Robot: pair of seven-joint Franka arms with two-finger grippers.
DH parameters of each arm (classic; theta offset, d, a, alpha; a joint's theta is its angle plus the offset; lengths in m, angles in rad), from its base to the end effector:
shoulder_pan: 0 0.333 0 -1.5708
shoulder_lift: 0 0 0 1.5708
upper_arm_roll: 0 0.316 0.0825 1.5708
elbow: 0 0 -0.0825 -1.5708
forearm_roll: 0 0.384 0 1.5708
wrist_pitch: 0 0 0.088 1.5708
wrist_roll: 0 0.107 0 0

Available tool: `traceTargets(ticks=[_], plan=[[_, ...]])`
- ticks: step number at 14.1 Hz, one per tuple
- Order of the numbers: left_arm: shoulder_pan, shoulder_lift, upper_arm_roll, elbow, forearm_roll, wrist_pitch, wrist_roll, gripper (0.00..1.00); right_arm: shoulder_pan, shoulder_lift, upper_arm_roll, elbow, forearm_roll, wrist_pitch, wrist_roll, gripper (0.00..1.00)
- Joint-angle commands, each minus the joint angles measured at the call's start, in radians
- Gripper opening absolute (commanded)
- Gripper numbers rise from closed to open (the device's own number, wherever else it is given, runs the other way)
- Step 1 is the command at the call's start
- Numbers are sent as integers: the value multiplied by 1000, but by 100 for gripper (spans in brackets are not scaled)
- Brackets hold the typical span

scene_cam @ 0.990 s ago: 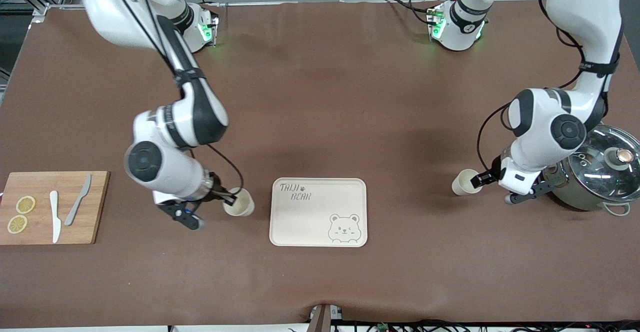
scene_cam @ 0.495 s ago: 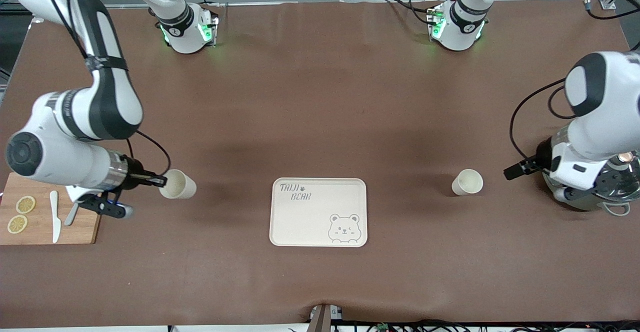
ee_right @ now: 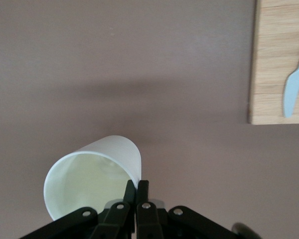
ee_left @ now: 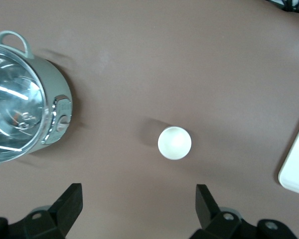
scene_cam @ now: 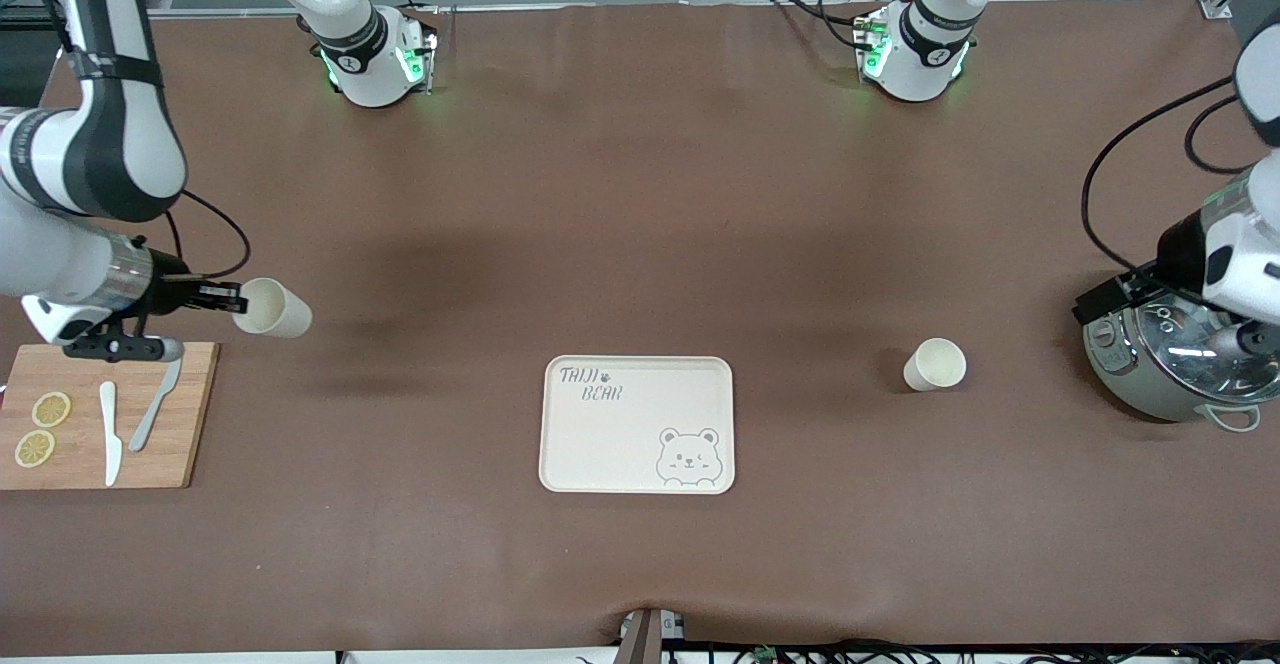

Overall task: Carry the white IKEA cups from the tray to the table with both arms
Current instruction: 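Release the cup and withdraw the left gripper while the right gripper lowers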

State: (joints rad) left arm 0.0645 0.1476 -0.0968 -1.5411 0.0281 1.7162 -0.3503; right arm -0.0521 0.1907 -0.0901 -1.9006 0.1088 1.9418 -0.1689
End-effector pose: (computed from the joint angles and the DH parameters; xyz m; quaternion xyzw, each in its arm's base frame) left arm 0.6098 -0.0131 0.5660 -0.9875 -0.1571 -0.0151 0.0040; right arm 0.5817 -0.0739 0.3900 -0.9964 0.0099 0.0669 0.0515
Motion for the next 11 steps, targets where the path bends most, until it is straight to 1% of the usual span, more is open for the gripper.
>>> traceTargets(ticks=[1,2,3,4,6,8,9,10,11], plan=[[17,-23,-7,64,21,-88,46,100,-101,-11,21,-156,-11,176,-176,0],[12,-34,-6,76,22,-108,66,100,-106,-11,20,-226,-11,274,-198,0],[9,-54,-4,72,21,-119,71,100,-104,-10,21,-279,-11,332,-201,0],[8,-72,-3,67,22,-133,74,100,-101,-8,21,-299,-11,345,-201,0],[-3,-104,15,67,22,-168,102,100,-112,-7,20,-301,-11,345,-230,0],[-31,-134,61,62,18,-228,166,100,-152,13,21,-302,-11,350,-288,0],[-40,-151,83,59,13,-243,224,100,-153,13,21,-307,-11,350,-291,0],[-48,-173,100,55,13,-247,269,100,-152,15,21,-314,-11,350,-293,0],[-45,-187,101,38,12,-247,277,100,-152,25,20,-317,-11,351,-293,0]])
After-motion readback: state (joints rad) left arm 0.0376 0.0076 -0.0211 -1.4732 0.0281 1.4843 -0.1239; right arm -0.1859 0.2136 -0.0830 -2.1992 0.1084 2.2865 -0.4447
